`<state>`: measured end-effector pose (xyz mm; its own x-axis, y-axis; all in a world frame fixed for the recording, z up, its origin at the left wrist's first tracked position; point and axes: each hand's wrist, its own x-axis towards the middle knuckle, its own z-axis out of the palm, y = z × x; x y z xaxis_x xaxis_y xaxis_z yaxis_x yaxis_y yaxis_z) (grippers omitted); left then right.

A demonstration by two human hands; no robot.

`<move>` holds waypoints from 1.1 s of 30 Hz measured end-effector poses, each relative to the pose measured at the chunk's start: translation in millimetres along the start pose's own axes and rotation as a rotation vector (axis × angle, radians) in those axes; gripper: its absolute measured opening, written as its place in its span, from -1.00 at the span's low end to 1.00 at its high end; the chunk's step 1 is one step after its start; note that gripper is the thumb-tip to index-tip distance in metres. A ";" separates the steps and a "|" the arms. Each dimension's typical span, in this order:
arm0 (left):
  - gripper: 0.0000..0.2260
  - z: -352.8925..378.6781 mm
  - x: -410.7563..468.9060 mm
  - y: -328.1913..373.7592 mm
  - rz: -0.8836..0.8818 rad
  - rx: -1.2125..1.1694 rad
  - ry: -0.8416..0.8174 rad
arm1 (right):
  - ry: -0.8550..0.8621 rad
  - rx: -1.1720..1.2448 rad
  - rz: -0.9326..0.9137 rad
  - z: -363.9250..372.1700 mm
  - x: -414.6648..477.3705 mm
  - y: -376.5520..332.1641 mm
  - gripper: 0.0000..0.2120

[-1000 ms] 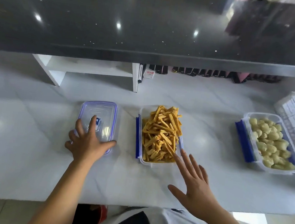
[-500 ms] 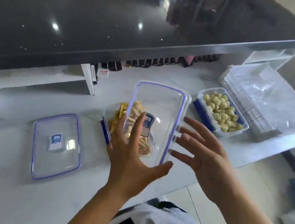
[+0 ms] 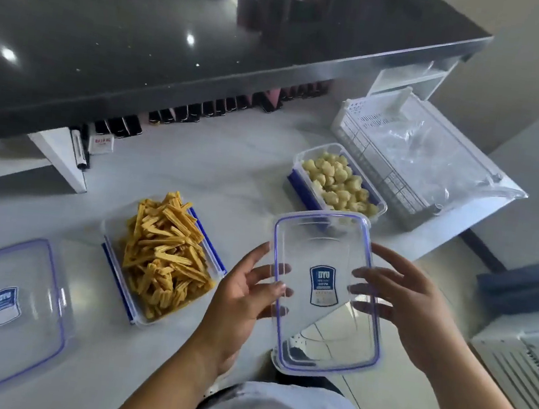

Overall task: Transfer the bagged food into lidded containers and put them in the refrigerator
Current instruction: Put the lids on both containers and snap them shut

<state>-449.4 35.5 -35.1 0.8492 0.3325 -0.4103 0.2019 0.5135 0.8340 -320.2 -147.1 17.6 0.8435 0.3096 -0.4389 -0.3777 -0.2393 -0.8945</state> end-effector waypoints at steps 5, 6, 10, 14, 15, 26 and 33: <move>-0.59 36.4 24.4 1.7 -0.017 -0.058 0.059 | 0.011 -0.282 -0.105 -13.6 38.2 10.9 -0.44; -0.60 45.1 31.7 1.1 -0.012 -0.062 0.091 | -0.040 -0.390 -0.146 -16.2 44.6 10.2 -0.34; -0.61 82.4 57.0 -0.1 0.015 -0.081 0.191 | -0.331 -0.809 -0.191 -27.9 70.4 6.2 -0.01; -0.61 122.8 79.3 0.1 0.062 -0.093 0.271 | -0.377 -0.916 -0.300 -48.8 103.1 2.9 0.17; -0.60 132.5 86.1 -0.3 0.082 -0.085 0.286 | -0.372 -0.909 -0.328 -55.5 112.6 1.8 0.19; -0.66 177.6 152.9 -11.3 0.194 0.176 0.557 | -0.214 -1.003 -0.426 -83.3 196.4 1.5 0.16; -0.63 124.7 179.9 -21.7 -0.059 0.041 0.667 | -0.176 -1.227 -0.350 -72.8 205.5 17.9 0.13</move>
<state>-240.2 -14.5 -81.0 0.3551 0.7297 -0.5844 0.2683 0.5193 0.8114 -125.9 -154.7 -82.4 0.7290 0.6213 -0.2873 0.5276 -0.7774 -0.3424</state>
